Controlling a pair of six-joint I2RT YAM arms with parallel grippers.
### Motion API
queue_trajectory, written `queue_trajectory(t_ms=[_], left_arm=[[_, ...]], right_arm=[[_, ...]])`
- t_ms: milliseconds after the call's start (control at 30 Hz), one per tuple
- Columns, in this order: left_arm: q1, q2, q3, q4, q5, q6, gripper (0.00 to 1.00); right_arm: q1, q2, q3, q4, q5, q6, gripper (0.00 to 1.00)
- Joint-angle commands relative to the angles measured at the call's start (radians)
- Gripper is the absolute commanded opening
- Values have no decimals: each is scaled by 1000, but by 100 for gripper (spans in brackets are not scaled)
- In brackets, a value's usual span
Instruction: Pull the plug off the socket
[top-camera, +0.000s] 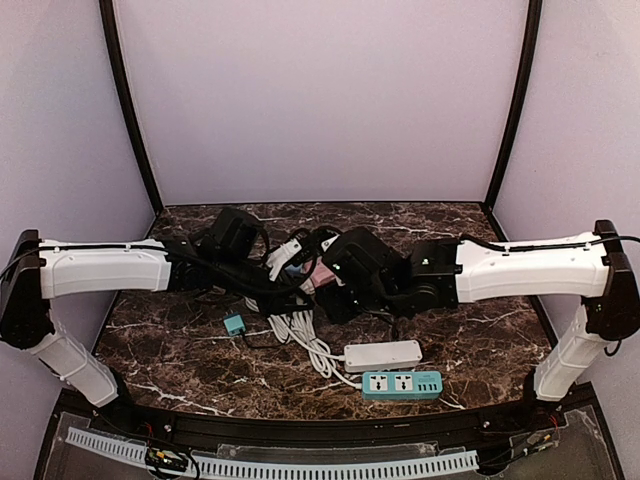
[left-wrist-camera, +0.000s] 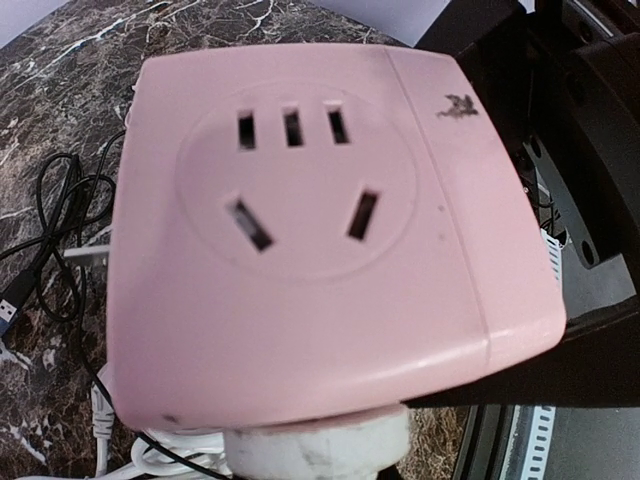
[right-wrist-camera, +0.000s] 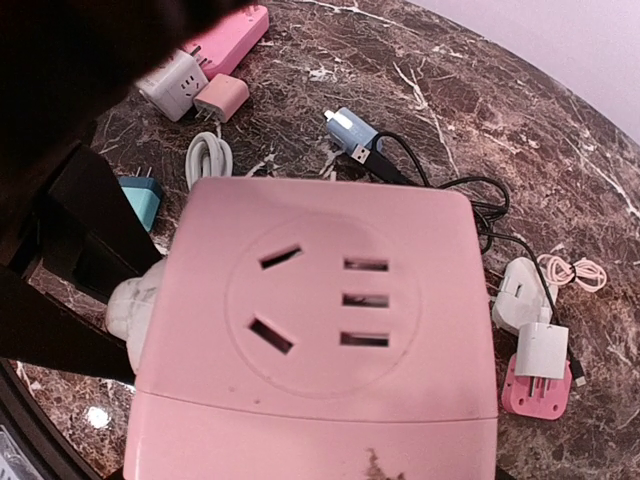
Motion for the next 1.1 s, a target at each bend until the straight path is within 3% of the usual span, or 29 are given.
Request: queue_trajectory(t_ms=[0, 233, 633, 1067], left_arm=[[3, -54, -16, 46, -41, 17, 1], [-4, -62, -24, 53, -49, 26, 1], [-1, -22, 25, 5, 34, 21, 1], [48, -1, 44, -6, 138, 5, 1]], right_arm=[[-24, -24, 28, -63, -34, 80, 0], [-40, -55, 17, -78, -46, 101, 0], [7, -76, -15, -50, -12, -73, 0], [56, -52, -10, -55, 11, -145, 0]])
